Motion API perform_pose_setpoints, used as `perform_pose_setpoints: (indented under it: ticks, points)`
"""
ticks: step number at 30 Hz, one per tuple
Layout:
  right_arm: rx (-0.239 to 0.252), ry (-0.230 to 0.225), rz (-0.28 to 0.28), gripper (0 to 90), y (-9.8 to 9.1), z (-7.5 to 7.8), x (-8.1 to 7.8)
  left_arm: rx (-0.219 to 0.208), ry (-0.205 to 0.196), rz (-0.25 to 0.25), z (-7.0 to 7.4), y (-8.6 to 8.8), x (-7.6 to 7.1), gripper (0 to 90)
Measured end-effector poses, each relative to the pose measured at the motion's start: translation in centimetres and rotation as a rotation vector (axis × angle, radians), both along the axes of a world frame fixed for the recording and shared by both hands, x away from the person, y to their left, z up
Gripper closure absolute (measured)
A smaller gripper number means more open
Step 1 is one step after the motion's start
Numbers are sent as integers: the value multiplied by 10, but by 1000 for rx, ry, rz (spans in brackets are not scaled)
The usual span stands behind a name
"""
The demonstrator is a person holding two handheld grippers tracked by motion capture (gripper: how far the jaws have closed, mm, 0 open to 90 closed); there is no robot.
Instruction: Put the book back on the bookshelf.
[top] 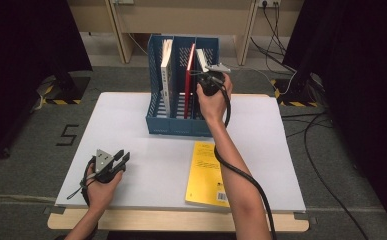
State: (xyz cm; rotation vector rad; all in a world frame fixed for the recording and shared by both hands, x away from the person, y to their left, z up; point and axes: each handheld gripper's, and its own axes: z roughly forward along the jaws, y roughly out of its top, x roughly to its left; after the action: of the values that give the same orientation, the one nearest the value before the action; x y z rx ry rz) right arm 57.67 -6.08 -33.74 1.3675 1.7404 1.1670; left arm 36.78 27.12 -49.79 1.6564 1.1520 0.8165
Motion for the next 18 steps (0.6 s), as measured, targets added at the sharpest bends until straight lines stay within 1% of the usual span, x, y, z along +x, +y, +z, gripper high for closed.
perform_pose_setpoints:
  ticks: [3,5,6,11,14,18]
  points:
    - [12,0,4,654,-2,-3,-8,-1,-1,-1,0,0,0,701]
    - [37,21,8,652,-5,-4,-13,1,-1,-1,0,0,0,700]
    - [41,29,3,654,-6,-5,-14,2,-1,-1,0,0,0,701]
    - [37,76,-7,686,-9,-15,-21,4,-1,-2,0,0,0,699]
    - [34,86,-17,713,-8,-19,-24,3,0,-2,0,0,0,700]
    - [15,78,-34,734,-5,-21,-25,3,-3,-3,0,0,0,699]
